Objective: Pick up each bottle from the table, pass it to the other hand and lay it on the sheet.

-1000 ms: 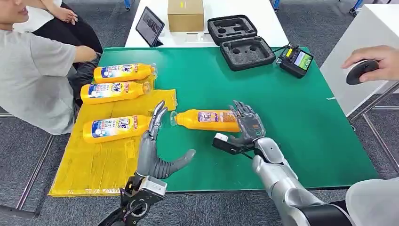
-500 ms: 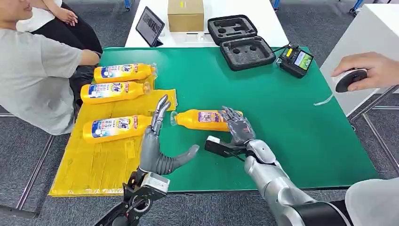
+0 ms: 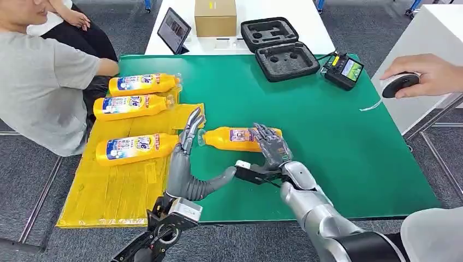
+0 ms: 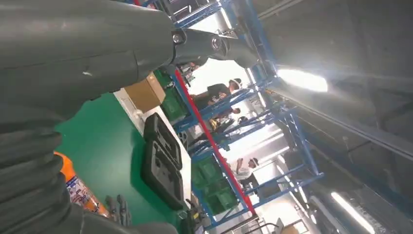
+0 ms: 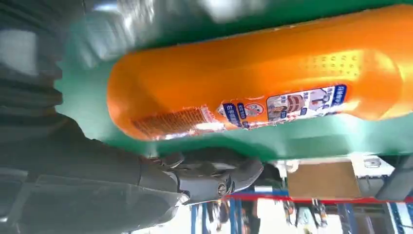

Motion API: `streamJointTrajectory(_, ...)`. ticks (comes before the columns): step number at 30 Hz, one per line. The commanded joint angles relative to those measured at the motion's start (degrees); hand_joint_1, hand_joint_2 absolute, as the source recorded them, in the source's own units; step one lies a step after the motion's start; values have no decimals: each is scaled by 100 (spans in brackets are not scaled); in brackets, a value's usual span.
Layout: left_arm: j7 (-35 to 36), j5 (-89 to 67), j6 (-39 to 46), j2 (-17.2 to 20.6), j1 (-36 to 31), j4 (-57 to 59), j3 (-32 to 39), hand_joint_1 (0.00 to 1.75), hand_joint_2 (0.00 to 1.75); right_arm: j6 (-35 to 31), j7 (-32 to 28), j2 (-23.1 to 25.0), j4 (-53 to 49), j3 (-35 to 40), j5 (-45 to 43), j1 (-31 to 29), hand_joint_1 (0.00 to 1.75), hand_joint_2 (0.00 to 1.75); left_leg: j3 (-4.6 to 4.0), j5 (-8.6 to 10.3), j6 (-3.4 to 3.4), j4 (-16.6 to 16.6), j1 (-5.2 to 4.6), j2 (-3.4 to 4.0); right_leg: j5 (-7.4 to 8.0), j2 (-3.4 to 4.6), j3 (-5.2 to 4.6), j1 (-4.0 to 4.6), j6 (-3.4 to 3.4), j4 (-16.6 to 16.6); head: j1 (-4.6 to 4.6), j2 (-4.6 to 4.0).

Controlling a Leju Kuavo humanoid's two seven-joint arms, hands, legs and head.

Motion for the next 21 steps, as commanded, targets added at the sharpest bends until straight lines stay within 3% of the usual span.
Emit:
streamJointTrajectory(1, 19, 35, -13, 111, -178, 283, -139, 0, 175, -262, 386, -187, 273, 660, 282, -343, 0, 175, 11, -3, -4, -1, -1, -4, -4, 1, 11, -2, -3, 0, 0, 0)
streamJointTrajectory(21, 19, 55, -13, 188, -234, 320, -156, 0, 175, -156, 560, -416, 429, 381, -64, -447, 0, 175, 11, -3, -5, 0, -1, -5, -4, 1, 11, -2, -3, 1, -2, 0)
